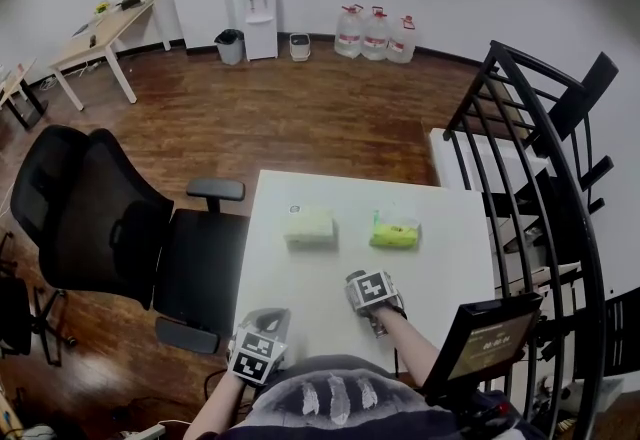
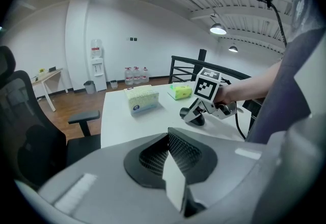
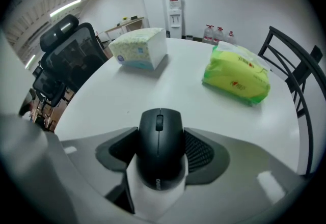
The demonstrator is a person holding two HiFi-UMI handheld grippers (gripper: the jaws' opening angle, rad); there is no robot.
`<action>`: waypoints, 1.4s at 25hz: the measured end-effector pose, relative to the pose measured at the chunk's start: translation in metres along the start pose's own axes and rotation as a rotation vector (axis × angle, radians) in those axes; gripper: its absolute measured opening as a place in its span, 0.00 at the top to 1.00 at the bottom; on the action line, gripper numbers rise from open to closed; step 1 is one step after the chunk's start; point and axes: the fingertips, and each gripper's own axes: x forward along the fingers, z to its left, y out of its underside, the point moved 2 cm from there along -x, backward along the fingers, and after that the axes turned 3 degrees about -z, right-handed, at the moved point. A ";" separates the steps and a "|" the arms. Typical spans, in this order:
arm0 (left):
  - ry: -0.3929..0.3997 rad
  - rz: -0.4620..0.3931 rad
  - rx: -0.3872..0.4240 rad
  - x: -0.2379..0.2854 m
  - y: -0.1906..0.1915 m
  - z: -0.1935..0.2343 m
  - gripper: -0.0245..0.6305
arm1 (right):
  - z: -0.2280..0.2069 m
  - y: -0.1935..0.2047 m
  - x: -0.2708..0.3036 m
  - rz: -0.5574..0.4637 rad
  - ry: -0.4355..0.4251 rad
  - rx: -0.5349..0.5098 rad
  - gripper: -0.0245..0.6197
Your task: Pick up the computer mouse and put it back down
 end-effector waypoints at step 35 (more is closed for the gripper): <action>0.059 -0.023 0.046 0.012 -0.010 -0.011 0.94 | 0.051 -0.087 -0.211 -0.411 -0.162 -0.205 0.51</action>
